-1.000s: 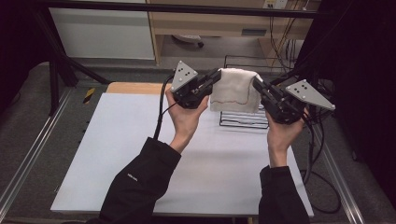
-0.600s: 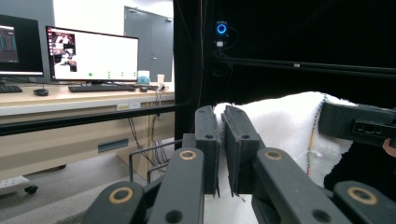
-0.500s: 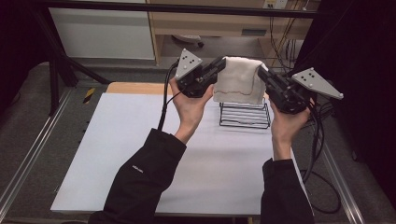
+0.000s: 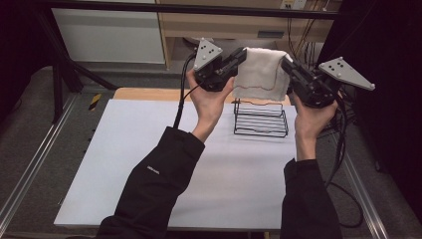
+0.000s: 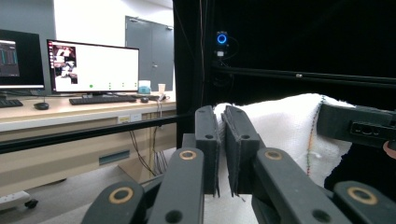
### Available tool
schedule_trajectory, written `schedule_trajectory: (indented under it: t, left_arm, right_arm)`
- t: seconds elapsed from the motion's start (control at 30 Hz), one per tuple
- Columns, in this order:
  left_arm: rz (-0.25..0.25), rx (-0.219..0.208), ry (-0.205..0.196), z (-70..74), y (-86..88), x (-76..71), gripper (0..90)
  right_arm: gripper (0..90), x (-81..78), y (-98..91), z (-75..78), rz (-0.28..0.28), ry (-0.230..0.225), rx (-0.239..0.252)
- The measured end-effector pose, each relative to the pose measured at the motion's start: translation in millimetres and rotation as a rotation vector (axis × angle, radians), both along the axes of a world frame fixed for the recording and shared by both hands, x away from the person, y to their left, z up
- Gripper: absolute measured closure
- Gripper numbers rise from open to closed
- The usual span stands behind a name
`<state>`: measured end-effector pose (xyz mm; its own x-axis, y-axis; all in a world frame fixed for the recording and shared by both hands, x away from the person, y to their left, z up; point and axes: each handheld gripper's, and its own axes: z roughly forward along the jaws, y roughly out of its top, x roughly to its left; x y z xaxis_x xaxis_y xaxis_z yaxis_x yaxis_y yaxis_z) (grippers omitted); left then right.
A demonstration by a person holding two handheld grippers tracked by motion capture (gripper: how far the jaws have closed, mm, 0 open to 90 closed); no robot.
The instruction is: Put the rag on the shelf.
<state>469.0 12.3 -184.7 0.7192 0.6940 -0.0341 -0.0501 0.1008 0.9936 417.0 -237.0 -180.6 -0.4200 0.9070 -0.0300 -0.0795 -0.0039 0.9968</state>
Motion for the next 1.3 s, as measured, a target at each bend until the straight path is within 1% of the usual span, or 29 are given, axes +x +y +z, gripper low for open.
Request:
schedule_trajectory:
  t: [0.17, 0.23, 0.33, 0.53, 0.67, 0.73, 0.8, 0.83, 0.9, 1.0, 1.13, 1.23, 1.3]
  left_arm:
    - [0.001, -0.013, 0.000, 1.8, -3.6, 6.1, 84.2]
    - [0.002, -0.012, 0.003, 2.2, -4.2, 9.1, 84.2]
    - [0.001, -0.025, 0.006, 3.2, -5.6, 13.5, 84.3]
    - [0.009, -0.029, 0.006, 8.4, -8.4, 21.2, 84.3]
    - [0.010, -0.026, -0.003, 12.3, -10.3, 23.8, 84.3]
    - [0.012, -0.024, -0.008, 14.0, -11.4, 25.3, 84.3]
    - [0.016, -0.016, -0.006, 16.0, -12.5, 27.9, 84.2]
    - [0.017, -0.023, -0.003, 16.9, -13.3, 29.3, 84.3]
    - [0.015, -0.027, -0.002, 18.5, -14.5, 31.2, 84.2]
    - [0.021, -0.013, -0.010, 19.9, -16.7, 33.8, 84.3]
    - [0.020, -0.022, -0.006, 21.0, -18.5, 39.3, 84.3]
    - [0.028, -0.003, -0.009, 22.6, -21.2, 43.6, 84.3]
    - [0.029, -0.007, -0.006, 23.8, -21.8, 46.2, 84.2]
  right_arm:
    - [82.8, 6.1, -2.1, 2.2, -0.005, -0.004, 0.012]
    - [82.8, 8.3, -2.7, 3.0, -0.010, -0.002, 0.007]
    - [82.8, 11.9, -4.0, 5.2, -0.011, -0.003, 0.010]
    - [82.8, 20.2, -5.6, 9.8, -0.013, -0.004, 0.016]
    - [82.8, 25.2, -7.4, 13.7, -0.016, -0.005, 0.011]
    - [82.8, 27.1, -8.8, 15.7, -0.014, -0.009, 0.018]
    - [82.8, 29.7, -9.8, 17.1, -0.017, -0.010, 0.018]
    - [82.8, 31.0, -10.0, 17.6, -0.017, -0.006, 0.019]
    - [82.8, 34.1, -10.9, 18.2, -0.017, -0.005, 0.021]
    - [82.8, 38.5, -12.8, 18.5, -0.018, -0.001, 0.025]
    - [82.8, 43.9, -15.3, 18.3, -0.014, 0.003, 0.031]
    - [82.8, 48.5, -16.5, 17.8, -0.019, 0.005, 0.035]
    - [82.8, 52.5, -17.5, 18.1, -0.019, 0.008, 0.036]
